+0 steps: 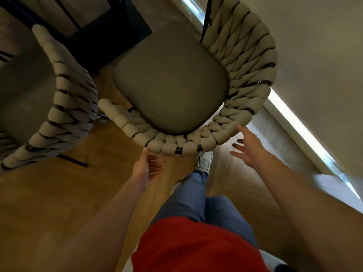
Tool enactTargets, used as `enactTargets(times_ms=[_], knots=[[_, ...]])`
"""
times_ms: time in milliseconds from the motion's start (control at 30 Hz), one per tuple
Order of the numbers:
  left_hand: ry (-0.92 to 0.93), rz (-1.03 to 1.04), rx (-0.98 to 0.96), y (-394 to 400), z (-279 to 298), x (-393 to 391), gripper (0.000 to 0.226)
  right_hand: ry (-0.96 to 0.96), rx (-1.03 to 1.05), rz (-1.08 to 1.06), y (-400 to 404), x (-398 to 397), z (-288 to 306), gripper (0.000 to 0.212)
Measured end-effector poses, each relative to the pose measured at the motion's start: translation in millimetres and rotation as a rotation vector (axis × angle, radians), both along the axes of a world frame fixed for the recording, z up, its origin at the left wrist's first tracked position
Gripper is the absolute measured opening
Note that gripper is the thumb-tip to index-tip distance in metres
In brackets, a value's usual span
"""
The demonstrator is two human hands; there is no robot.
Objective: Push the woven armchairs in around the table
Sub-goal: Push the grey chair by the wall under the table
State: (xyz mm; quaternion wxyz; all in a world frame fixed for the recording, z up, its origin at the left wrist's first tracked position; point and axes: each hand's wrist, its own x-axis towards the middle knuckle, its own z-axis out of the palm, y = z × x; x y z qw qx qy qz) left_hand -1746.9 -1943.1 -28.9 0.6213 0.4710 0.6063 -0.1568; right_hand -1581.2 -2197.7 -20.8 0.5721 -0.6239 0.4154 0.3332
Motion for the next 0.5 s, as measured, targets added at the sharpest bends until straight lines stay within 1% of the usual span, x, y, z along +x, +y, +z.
enactTargets(times_ms=[133, 233, 400, 500], knots=[[0.093, 0.066, 0.03, -23.7, 5.0, 0.1, 0.049, -0.011, -0.075, -0.011, -33.6, 53.8, -0.3, 0.069], [0.09, 0.144, 0.019, -38.8, 5.9, 6.4, 0.049, -0.009, -0.072, 0.028, -48.2, 86.2, 0.9, 0.069], [0.073, 0.361, 0.026, -63.7, 10.0, 30.0, 0.052, 0.014, 0.03, 0.159, -53.1, 126.2, 0.8, 0.066], [0.014, 0.48, 0.026, -89.3, 17.9, 49.6, 0.049, 0.025, 0.084, 0.2, -52.5, 141.8, 0.3, 0.061]])
